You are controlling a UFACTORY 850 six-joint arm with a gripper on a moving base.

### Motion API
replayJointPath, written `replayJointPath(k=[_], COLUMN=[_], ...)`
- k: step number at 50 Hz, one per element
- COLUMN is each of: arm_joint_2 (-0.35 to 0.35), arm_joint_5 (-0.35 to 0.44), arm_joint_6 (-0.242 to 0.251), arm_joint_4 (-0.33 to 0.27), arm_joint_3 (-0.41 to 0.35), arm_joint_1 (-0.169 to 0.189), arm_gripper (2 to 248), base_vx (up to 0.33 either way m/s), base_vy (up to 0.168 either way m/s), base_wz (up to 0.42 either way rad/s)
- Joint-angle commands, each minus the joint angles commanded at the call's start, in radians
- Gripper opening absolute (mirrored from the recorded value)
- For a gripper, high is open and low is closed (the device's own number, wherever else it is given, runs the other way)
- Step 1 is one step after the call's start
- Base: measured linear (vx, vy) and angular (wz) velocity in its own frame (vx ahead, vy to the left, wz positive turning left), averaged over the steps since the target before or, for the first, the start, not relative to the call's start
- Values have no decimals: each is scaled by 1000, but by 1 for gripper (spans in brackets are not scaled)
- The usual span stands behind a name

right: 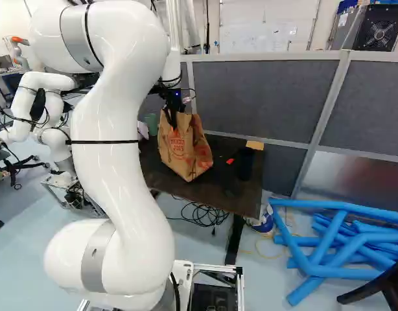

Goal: Pick up the bag on the ground and place it on the table

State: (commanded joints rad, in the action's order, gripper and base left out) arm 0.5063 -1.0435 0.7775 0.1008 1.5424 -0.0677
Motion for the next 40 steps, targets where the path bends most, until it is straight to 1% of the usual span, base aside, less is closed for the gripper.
replayJointPath(k=[15,16,20,21,26,27,31,32,36,37,40], arm_joint_2=[1,1,1,1,1,1,1,1,1,1,1], arm_joint_5=[0,0,0,0,0,0,0,0,0,0,0], arm_joint_6=[0,0,0,0,0,0,0,0,0,0,0], arm_joint_4=[0,0,0,0,0,0,0,0,0,0,0], arm_joint_3=[0,0,0,0,0,0,0,0,0,0,0], arm_joint_1=[0,0,0,0,0,0,0,0,0,0,0], arm_gripper=[22,47,47,80,80,114,114,150,150,186,186], base_vx=[0,0,0,0,0,0,0,0,0,0,0], base_vy=[0,0,0,0,0,0,0,0,0,0,0], base_wz=[0,0,0,0,0,0,0,0,0,0,0])
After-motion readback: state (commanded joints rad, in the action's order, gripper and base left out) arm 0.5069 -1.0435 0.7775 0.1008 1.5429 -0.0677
